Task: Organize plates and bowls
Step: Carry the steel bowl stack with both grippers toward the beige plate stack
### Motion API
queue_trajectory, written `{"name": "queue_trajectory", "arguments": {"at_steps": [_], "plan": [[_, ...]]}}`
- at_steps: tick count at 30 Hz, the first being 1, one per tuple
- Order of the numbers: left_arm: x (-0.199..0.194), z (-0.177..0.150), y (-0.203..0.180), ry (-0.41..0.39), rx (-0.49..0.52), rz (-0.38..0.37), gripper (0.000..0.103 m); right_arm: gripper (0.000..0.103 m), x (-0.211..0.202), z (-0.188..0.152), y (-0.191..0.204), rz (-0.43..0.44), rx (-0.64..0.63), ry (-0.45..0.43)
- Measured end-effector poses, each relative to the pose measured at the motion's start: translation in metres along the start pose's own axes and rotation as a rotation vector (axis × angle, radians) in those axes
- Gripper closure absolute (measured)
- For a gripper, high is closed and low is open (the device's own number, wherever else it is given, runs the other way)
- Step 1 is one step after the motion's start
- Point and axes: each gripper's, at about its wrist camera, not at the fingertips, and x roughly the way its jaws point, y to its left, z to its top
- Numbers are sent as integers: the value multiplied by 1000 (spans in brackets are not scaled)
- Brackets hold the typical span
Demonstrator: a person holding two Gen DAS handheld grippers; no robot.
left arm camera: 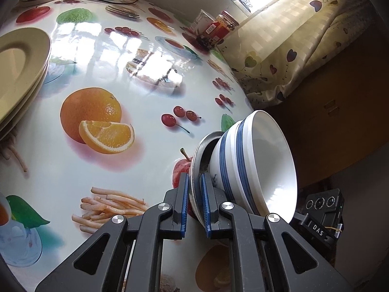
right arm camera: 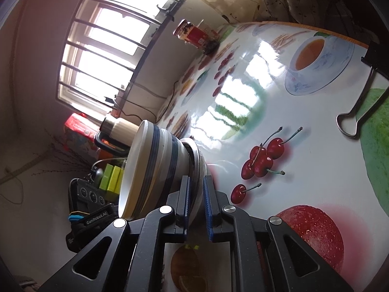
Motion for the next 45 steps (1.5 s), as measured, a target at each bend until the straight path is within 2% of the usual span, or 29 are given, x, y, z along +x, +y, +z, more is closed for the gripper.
{"name": "queue_trajectory", "arguments": {"at_steps": [16, 45], "plan": [[-7, -3, -11, -23, 50, 34, 92, 92, -1, -1, 2, 8, -1, -4], [-14, -5, -11, -40, 60, 76, 92, 92, 2, 6, 14, 14, -40, 10]]}}
